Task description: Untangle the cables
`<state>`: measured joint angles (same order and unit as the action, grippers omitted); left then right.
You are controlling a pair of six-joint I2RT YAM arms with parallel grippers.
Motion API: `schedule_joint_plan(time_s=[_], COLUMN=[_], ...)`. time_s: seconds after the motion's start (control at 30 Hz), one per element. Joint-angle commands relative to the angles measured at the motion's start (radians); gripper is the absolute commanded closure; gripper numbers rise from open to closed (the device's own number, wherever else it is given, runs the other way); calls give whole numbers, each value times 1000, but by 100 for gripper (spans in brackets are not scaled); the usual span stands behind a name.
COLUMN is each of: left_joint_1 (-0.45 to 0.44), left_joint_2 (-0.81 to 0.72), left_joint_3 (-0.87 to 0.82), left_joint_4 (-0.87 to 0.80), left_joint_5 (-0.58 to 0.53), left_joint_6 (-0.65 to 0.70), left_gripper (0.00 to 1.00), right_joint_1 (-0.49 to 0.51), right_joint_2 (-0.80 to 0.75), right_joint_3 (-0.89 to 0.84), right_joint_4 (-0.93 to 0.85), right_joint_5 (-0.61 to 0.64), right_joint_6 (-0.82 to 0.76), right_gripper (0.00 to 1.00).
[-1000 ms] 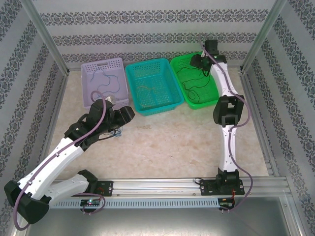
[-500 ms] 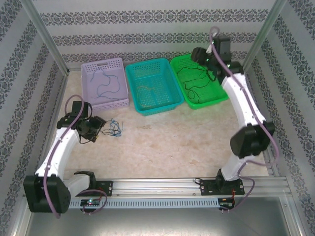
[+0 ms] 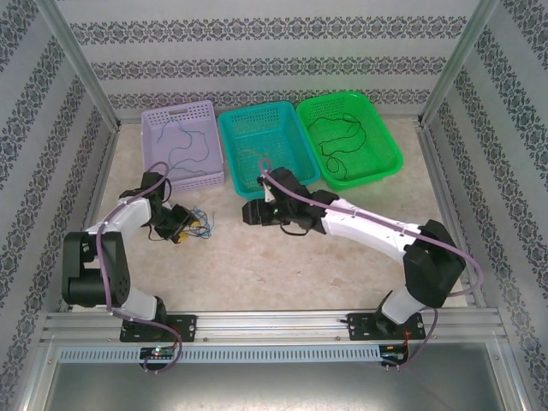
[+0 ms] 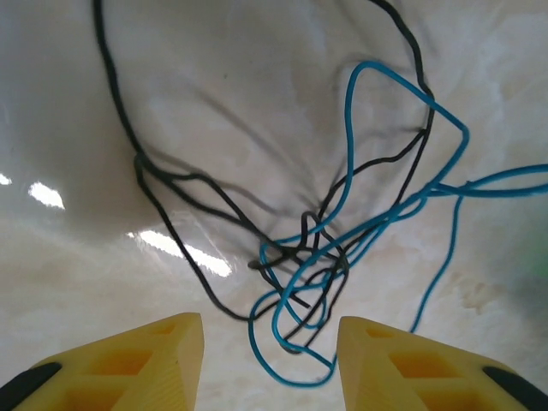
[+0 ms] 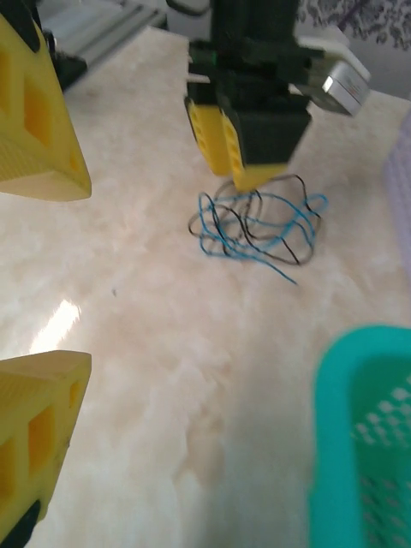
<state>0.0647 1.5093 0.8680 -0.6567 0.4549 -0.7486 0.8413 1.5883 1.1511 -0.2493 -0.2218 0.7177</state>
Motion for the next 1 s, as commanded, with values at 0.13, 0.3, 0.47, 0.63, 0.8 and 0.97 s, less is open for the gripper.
schedule_joint_plan(time_s=[0.13,0.3,0.47,0.63,0.8,0.97], left_joint_1=[-24,-58,-180,-349,-460,-498], left_joint_2=[35,62,-78,-206,-213,-192], left_joint_3=[-1,-42,-125,-193,-226,-202], left_joint_4=[104,159,231,280,334,339], left_joint_5=[-32,-13,15,-41,-83,-98], left_joint_6=[114,107,3,-161,-263,-279], left_gripper=[61,100,100,100,100,100], right_joint_1=[12,13,13,5,7,8], right_joint_2=[33,52,43,44,69,111], right_joint_3=[-42,-102,-167,-227,-261,-295], right_joint_4=[131,210,275,333,346,394], right_joint_5=[-17,-20,-12,-33,-56,-84], right_joint_6=[136,211,289,379,446,510], right_gripper=[51,51,48,43,45,47])
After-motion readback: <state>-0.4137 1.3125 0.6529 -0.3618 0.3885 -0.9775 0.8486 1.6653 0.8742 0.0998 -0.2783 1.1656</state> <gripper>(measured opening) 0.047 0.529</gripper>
